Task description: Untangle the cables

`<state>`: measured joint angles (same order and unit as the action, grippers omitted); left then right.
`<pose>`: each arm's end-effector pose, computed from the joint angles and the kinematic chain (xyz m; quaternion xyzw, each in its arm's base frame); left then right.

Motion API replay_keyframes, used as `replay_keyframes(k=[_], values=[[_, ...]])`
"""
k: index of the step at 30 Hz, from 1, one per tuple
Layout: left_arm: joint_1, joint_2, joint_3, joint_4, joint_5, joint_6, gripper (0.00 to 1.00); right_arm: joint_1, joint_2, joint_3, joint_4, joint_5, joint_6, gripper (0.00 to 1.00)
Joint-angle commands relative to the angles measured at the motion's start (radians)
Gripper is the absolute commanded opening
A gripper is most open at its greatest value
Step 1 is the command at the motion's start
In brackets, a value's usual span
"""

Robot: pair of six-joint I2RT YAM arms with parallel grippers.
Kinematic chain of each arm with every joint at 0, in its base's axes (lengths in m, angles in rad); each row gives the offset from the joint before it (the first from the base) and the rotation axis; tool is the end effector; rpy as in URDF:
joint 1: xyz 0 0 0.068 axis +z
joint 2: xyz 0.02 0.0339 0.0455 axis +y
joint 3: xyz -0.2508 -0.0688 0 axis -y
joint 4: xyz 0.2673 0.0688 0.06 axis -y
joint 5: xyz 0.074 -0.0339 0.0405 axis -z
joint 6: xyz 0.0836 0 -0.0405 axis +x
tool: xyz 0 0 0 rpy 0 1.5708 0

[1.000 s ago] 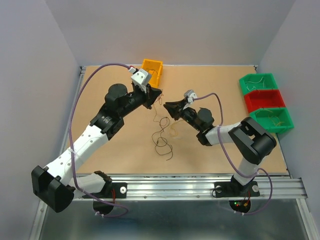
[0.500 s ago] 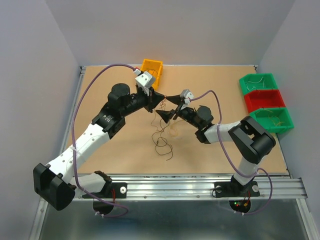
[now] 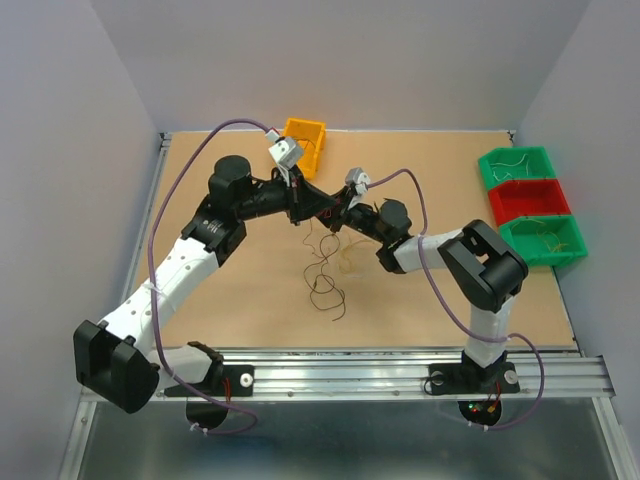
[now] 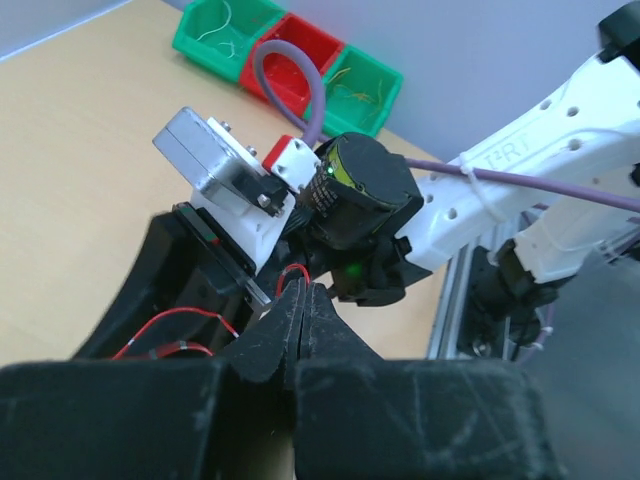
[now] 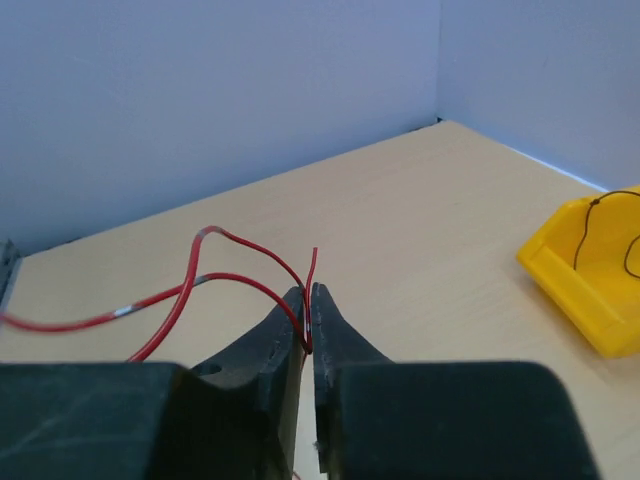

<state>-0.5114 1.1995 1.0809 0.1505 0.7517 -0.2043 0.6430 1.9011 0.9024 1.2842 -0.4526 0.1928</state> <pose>0.2655 -0.2145 0.3795 0.3595 0.5992 -0.4732 0.5364 0.3299 0.2929 0.2005 -0.3054 0.5292 0.4395 0.6584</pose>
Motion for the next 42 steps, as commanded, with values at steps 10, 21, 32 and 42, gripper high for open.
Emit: replay_keyframes(k=[10, 21, 32, 42], values=[[0.136, -0.089, -0.03, 0.135, 0.014, 0.012, 0.13, 0.006, -0.117, -0.086, 0.532, -0.002, 0.076, 0.01], [0.149, 0.021, -0.041, 0.181, -0.318, 0.141, 0.74, -0.227, -0.215, -0.178, 0.483, 0.129, 0.452, 0.01], [0.16, 0.161, -0.012, 0.192, -0.374, 0.181, 0.8, -0.466, -0.528, -0.067, -0.423, 0.503, 0.408, 0.01], [0.159, 0.157, -0.038, 0.224, -0.267, 0.186, 0.8, -0.781, -0.522, 0.023, -0.618, 0.724, 0.326, 0.01]])
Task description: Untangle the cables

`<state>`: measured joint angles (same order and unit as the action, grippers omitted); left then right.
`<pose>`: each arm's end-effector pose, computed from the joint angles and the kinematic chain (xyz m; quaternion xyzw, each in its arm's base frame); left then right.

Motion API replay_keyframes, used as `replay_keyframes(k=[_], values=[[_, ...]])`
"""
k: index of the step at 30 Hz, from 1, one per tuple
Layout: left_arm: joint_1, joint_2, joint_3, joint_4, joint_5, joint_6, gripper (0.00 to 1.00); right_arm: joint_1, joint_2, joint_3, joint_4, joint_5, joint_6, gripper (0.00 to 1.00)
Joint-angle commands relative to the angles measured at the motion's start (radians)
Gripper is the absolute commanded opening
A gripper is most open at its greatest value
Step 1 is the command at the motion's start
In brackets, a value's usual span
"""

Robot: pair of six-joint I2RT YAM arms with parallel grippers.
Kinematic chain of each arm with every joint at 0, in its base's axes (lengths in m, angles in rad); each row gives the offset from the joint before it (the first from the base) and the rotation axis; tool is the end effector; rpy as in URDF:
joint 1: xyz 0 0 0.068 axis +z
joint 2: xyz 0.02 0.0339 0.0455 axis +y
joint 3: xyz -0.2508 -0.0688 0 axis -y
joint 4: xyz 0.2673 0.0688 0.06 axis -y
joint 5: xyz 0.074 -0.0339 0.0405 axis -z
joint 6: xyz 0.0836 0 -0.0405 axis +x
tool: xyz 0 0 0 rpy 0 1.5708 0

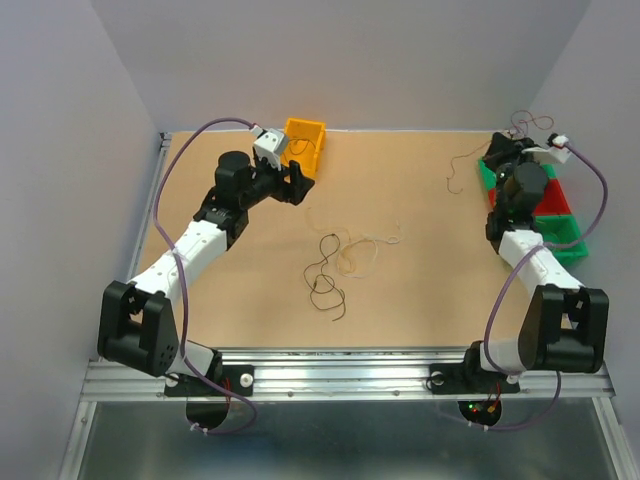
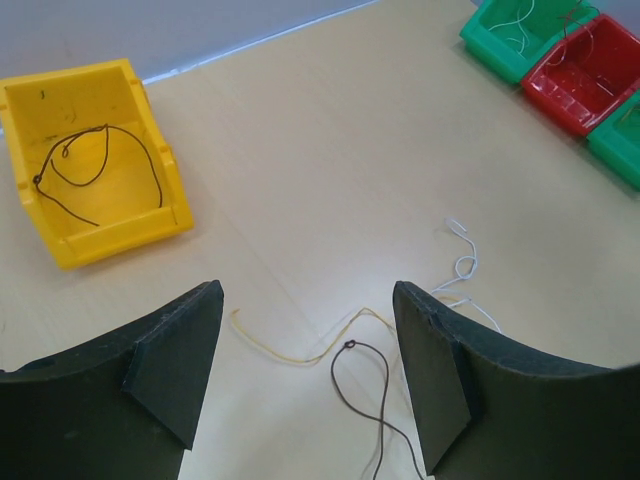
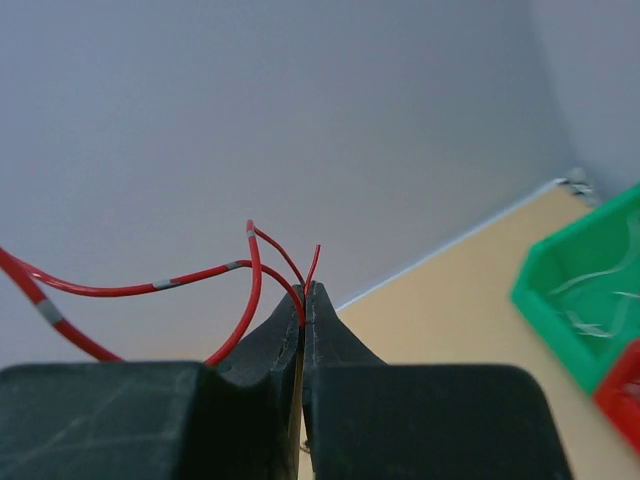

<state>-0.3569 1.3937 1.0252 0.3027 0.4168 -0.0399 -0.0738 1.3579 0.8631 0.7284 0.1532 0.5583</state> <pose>0.3601 -0.1704 0.3102 0.2524 0.6829 -0.2799 0.6258 0.3811 -0.0410 0.3208 0.2492 0.5688 0.1416 0.7709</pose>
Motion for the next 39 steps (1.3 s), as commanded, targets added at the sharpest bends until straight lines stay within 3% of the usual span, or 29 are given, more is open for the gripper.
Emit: replay_keyframes(k=[1, 8, 16, 29, 39], values=[[0.004, -0.045, 0.007, 0.082, 0.088, 0.024, 0.8, -0.108, 0.032, 0.065, -0.063, 0.161, -0.038, 0.01], [0.001, -0.091, -0.057, 0.154, 0.116, 0.066, 0.8, -0.245, 0.202, 0.09, -0.015, 0.261, -0.003, 0.01], [-0.002, -0.079, -0.066, 0.174, 0.122, 0.071, 0.8, -0.251, 0.38, 0.218, -0.01, 0.476, 0.063, 0.01], [-0.007, -0.035, -0.051, 0.187, 0.16, 0.084, 0.8, -0.251, 0.392, 0.39, -0.118, 0.716, -0.074, 0.0], [-0.011, -0.053, -0.06, 0.188, 0.168, 0.092, 0.8, -0.25, 0.403, 0.257, -0.078, 0.827, -0.002, 0.01]])
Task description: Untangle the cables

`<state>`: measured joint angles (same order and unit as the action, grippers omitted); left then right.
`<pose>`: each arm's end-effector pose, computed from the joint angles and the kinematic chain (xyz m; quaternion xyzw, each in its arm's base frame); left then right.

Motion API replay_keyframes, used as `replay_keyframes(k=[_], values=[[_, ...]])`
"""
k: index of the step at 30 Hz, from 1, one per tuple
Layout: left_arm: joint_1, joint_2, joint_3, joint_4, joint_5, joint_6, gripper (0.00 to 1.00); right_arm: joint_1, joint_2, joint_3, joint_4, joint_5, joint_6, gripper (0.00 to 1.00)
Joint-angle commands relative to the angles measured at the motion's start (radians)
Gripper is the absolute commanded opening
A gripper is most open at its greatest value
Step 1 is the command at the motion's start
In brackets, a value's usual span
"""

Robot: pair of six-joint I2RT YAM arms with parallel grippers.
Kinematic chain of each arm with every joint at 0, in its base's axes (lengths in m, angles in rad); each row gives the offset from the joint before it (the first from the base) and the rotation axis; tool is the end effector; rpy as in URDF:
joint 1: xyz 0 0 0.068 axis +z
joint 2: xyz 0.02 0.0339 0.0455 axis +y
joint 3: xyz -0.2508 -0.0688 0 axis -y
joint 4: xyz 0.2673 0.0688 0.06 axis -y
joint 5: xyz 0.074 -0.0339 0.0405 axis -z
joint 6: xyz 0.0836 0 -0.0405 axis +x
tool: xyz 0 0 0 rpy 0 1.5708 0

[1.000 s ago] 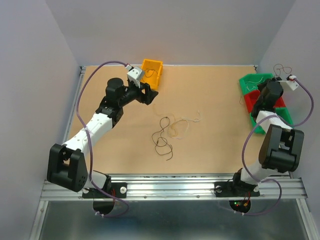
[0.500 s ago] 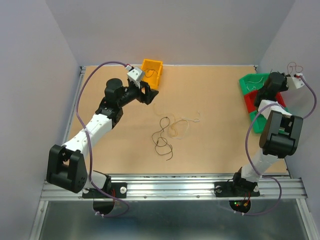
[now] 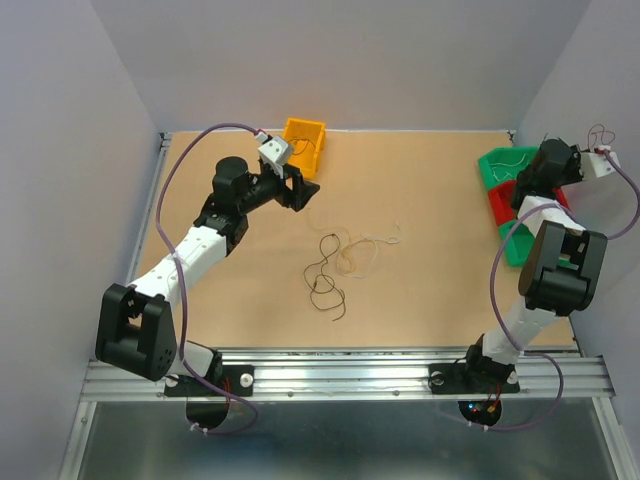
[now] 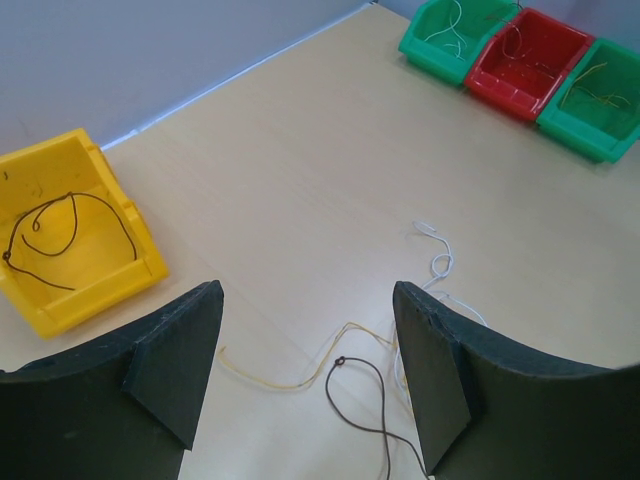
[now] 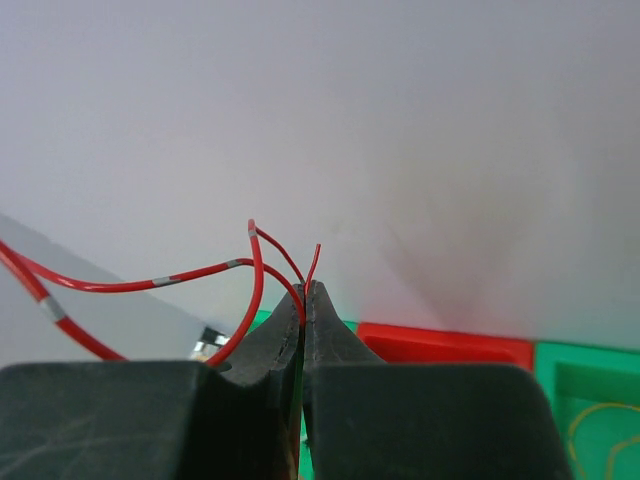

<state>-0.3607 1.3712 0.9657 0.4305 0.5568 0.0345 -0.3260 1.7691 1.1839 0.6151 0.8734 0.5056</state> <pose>0.3442 -0.1770 0.3126 0.3247 0.6196 -0.3011 0.6480 0.4086 -0.2058 0.2656 0.5326 0.4547 -0.2351 0.6740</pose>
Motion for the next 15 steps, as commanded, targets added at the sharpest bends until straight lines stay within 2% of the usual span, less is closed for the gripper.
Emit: replay_keyframes(k=[1, 4, 6, 7, 8, 15], values=[[-0.007, -0.031, -0.002, 0.06, 0.028, 0.018, 0.8, 0.002, -0.008, -0.076, 0.032, 0.11, 0.063, 0.01], [-0.009, -0.037, -0.005, 0.06, 0.032, 0.016, 0.8, 0.004, 0.009, -0.084, -0.043, 0.151, 0.135, 0.01], [-0.007, -0.037, -0.004, 0.062, 0.035, 0.013, 0.8, 0.008, 0.023, 0.009, -0.191, 0.199, 0.192, 0.01], [-0.009, -0.038, -0.005, 0.06, 0.037, 0.015, 0.79, 0.011, 0.047, 0.054, -0.35, 0.228, 0.255, 0.01], [-0.009, -0.035, -0.005, 0.062, 0.037, 0.013, 0.8, 0.018, 0.056, 0.1, -0.415, 0.255, 0.278, 0.01], [-0.011, -0.038, -0.001, 0.062, 0.058, -0.001, 0.79, 0.022, 0.067, 0.045, -0.452, 0.246, 0.324, 0.01]])
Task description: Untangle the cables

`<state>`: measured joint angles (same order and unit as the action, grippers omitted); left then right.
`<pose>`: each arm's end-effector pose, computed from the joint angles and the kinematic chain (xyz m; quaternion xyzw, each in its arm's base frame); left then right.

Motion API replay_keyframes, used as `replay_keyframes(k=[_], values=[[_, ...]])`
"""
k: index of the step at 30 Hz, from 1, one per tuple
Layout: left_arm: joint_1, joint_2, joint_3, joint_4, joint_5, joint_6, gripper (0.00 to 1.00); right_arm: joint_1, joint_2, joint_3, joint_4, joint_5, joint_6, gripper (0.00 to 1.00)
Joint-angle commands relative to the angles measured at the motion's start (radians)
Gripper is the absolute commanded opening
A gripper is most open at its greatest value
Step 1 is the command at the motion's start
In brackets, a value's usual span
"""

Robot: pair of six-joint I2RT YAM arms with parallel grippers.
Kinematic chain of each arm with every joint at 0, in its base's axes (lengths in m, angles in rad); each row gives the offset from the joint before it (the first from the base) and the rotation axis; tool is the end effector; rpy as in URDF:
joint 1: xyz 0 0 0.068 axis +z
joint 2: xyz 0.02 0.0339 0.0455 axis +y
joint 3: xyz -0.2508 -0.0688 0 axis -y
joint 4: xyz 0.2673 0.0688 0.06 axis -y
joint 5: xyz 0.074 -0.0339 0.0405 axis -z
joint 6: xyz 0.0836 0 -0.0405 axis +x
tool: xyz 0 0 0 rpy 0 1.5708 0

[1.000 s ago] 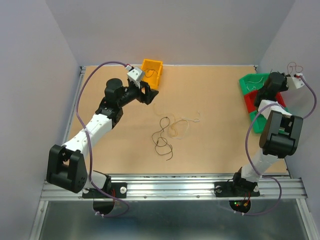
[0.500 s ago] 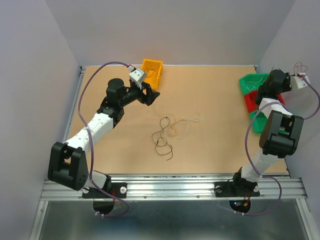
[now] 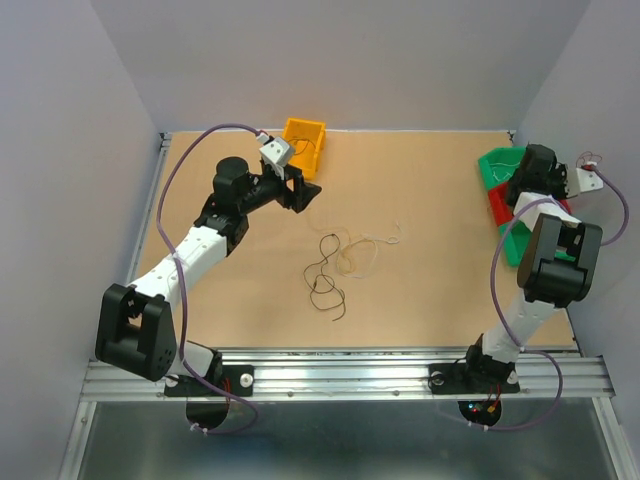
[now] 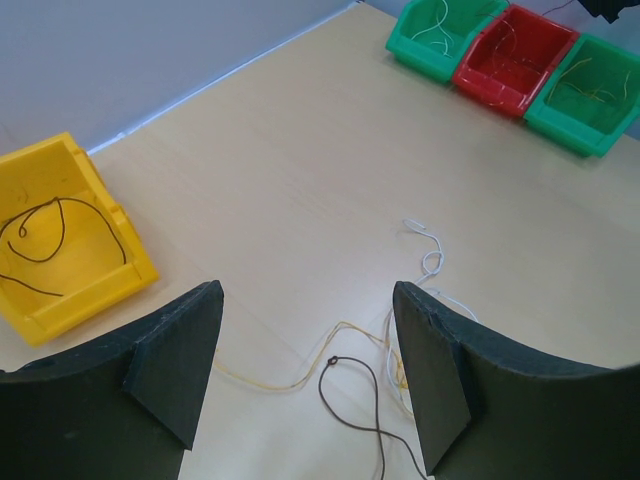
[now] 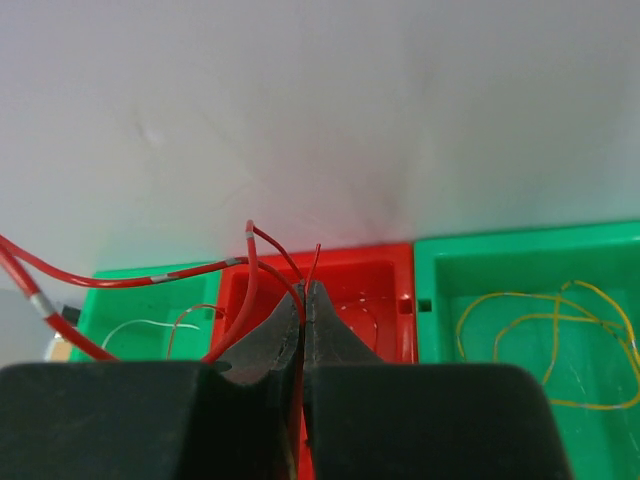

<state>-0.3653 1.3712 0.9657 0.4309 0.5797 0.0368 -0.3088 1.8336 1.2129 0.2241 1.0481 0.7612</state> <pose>0.3418 -0.1798 0.3127 0.3341 0.6146 -0.3090 0.6443 0.4012 -0.2040 0.2043 0.6060 0.4788 -0.2984 0.5608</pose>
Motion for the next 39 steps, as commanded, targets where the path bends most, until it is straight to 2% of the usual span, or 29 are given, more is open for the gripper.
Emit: replay_keyframes(k=[1, 8, 10, 13, 20, 24, 33, 36, 37, 38, 39], values=[[-0.006, -0.043, -0.002, 0.062, 0.037, -0.003, 0.79, 0.005, 0.007, 0.02, -0.069, 0.07, 0.075, 0.01], [-0.007, -0.066, -0.01, 0.062, 0.034, 0.0, 0.79, 0.007, 0.076, 0.114, -0.27, 0.044, 0.185, 0.01], [-0.006, -0.064, -0.012, 0.06, 0.035, 0.0, 0.79, 0.007, 0.107, 0.154, -0.376, 0.038, 0.234, 0.03], [-0.007, -0.058, -0.009, 0.06, 0.042, -0.002, 0.79, 0.007, 0.151, 0.233, -0.489, 0.021, 0.285, 0.0], [-0.007, -0.063, -0.013, 0.06, 0.045, -0.002, 0.79, 0.007, 0.22, 0.327, -0.597, -0.069, 0.328, 0.01], [-0.007, -0.066, -0.015, 0.062, 0.051, -0.002, 0.79, 0.007, 0.263, 0.398, -0.73, -0.137, 0.449, 0.01], [-0.007, -0.084, -0.024, 0.062, 0.063, -0.003, 0.79, -0.004, 0.306, 0.441, -0.796, -0.304, 0.529, 0.01], [-0.007, -0.09, -0.027, 0.062, 0.066, 0.002, 0.79, -0.009, 0.332, 0.494, -0.897, -0.31, 0.605, 0.01], [-0.009, -0.092, -0.027, 0.062, 0.065, 0.003, 0.79, -0.009, 0.34, 0.51, -0.91, -0.31, 0.61, 0.05], [-0.008, -0.092, -0.028, 0.062, 0.066, 0.005, 0.79, -0.01, 0.348, 0.52, -0.916, -0.312, 0.6, 0.23], [-0.009, -0.092, -0.028, 0.062, 0.065, 0.005, 0.79, -0.01, 0.348, 0.531, -0.919, -0.309, 0.596, 0.27]])
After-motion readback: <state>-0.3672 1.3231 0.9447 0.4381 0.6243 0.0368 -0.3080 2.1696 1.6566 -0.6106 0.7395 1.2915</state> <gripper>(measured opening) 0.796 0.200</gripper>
